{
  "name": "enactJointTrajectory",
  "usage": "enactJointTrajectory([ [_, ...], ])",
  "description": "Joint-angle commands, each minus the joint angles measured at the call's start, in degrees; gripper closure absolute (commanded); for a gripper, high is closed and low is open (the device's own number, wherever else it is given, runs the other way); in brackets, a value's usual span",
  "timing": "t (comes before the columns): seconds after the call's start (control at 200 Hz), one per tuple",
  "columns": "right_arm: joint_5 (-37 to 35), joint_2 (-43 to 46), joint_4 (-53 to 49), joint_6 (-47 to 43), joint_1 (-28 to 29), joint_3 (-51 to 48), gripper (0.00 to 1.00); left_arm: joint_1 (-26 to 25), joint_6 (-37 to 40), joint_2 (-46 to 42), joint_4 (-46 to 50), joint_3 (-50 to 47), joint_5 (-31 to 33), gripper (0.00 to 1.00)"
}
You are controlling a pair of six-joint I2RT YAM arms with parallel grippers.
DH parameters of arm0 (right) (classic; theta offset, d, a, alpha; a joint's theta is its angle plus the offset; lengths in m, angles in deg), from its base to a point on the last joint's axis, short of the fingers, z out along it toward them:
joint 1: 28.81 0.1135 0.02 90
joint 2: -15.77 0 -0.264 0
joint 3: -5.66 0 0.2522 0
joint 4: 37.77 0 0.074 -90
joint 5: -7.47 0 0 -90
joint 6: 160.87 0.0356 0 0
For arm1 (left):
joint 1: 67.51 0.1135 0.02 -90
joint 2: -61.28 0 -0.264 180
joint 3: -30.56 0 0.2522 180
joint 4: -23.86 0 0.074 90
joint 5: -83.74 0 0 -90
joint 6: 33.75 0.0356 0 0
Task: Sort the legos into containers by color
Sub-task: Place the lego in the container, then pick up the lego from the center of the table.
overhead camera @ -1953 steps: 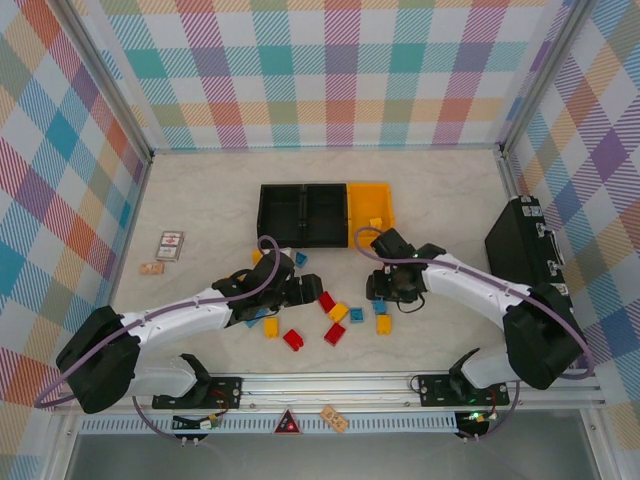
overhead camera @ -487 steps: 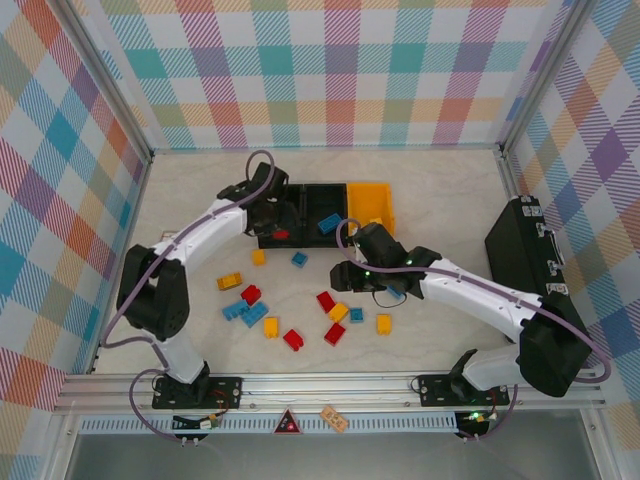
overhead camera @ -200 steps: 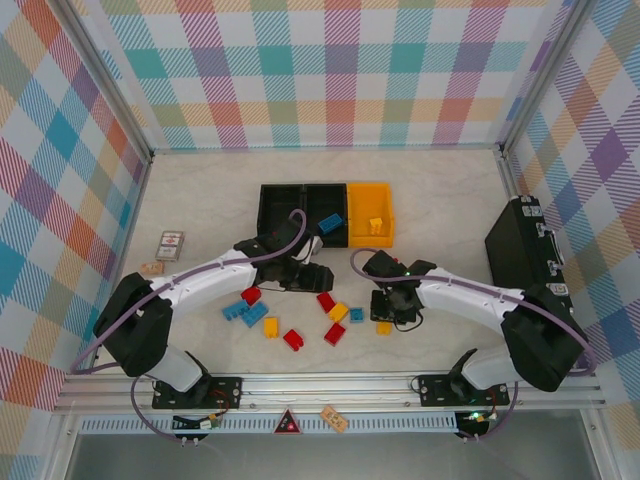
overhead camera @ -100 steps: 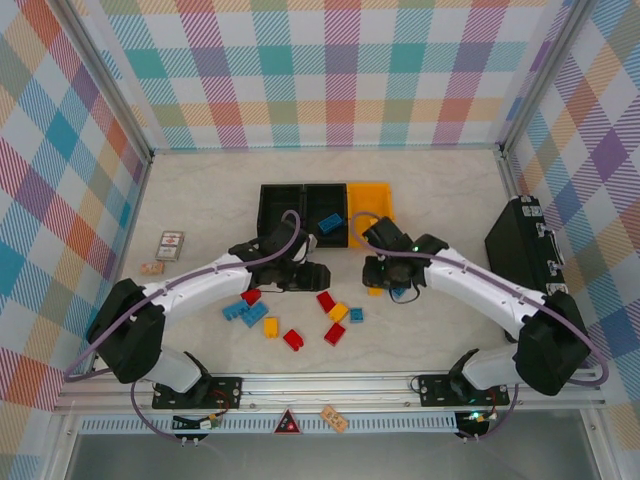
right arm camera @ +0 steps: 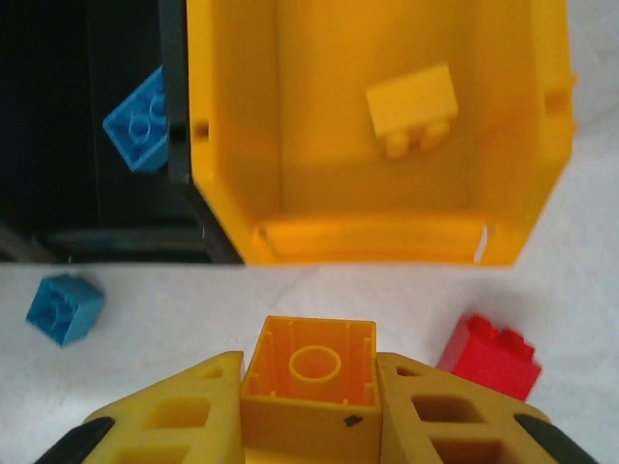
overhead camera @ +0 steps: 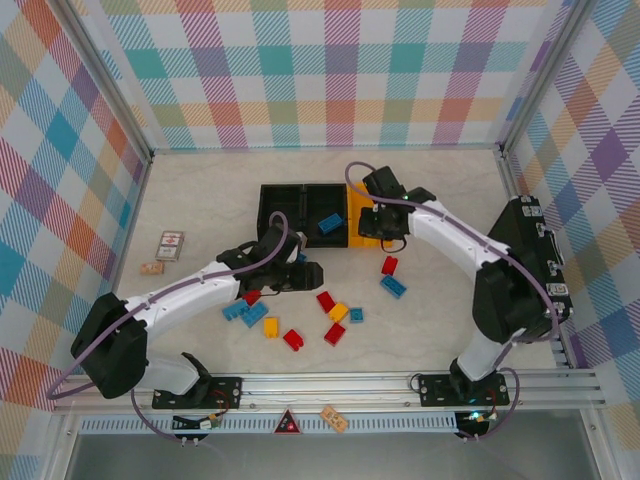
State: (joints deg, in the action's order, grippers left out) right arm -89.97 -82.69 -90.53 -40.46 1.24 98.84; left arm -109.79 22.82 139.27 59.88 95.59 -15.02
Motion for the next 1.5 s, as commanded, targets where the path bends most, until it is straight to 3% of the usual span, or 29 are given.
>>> enactJointTrajectory([
  [0.0,0.68,-3.36,0.41,-2.17,-0.96,4.38,0.73,-0.47,-0.82,-1.45,-0.75,-1.04,1.12,0.41],
  [0.44,0.69,-13.73,-0.76,-2.48,-2.97,13.08,0.67,-0.52,-1.28,-0.6,-1.08,-1.3,1.22,0.41],
  [0.65,0.15,-14.51,-2.43,-2.38,-3.06,15.41,0.53,-0.49,-1.57,-1.17,-0.99,-1.61,1.84,0.42],
  [1.27,4.36,3.63,0.33,-1.87,-0.81,0.04,0.51,-0.43,-4.38,-4.68,0.35,-3.71,6.33,0.42],
  [1.495,3.57,10.96,-0.15,-1.4,0.37,-9.84,0.49,-0.43,-3.32,-4.75,-1.02,-4.88,2.83,0.42],
])
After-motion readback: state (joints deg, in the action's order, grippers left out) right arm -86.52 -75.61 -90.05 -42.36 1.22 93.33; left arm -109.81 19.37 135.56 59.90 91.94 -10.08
